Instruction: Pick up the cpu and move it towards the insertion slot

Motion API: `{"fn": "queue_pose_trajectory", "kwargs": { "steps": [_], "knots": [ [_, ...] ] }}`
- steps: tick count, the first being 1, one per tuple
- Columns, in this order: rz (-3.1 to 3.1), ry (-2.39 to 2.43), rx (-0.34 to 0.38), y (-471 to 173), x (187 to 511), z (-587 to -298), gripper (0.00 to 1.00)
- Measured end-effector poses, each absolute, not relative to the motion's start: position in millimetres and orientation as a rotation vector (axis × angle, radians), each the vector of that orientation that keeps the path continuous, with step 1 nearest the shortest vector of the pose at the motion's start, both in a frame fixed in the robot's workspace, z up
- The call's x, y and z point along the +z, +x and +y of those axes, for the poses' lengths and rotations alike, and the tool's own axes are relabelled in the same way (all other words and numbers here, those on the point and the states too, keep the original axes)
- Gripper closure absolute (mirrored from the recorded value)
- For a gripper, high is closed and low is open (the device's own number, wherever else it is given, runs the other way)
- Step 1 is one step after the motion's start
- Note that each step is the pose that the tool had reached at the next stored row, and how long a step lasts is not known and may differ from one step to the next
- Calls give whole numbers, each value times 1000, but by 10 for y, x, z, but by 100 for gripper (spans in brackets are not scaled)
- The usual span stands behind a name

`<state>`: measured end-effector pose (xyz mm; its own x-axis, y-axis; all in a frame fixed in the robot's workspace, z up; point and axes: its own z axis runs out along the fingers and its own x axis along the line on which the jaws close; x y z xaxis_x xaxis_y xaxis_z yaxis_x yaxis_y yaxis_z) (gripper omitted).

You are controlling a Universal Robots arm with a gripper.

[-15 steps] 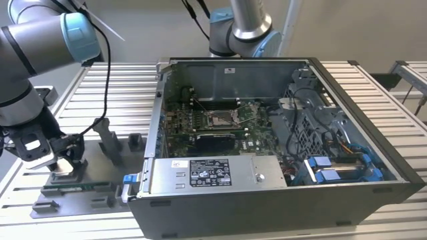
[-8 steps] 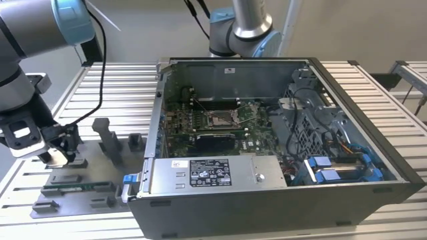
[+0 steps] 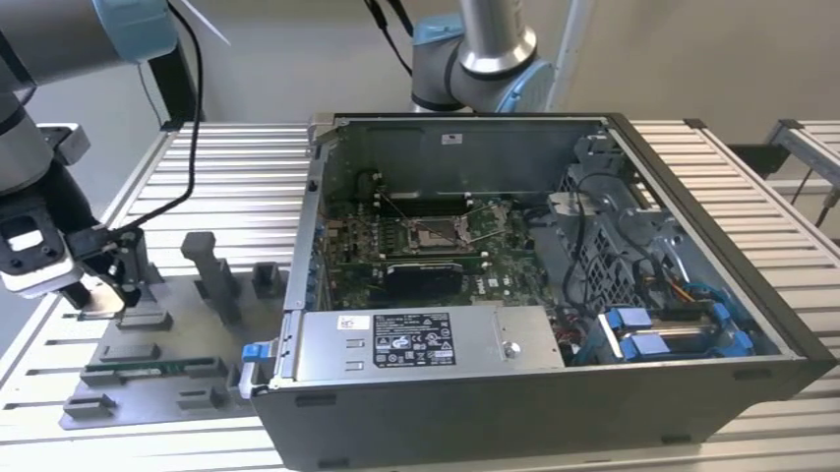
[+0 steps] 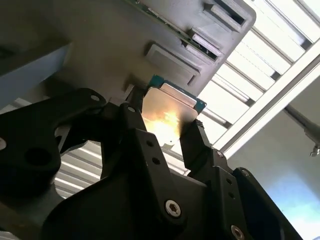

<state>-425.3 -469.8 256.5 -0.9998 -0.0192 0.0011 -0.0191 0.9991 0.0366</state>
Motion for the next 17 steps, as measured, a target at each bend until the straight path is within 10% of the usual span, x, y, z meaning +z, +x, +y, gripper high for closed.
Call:
{"fn": "queue_pose_trajectory", "kwargs": {
  "steps": [17],
  "knots": [
    [-3140,30,-58,-4253,2996,-4698,100]
  ]
}}
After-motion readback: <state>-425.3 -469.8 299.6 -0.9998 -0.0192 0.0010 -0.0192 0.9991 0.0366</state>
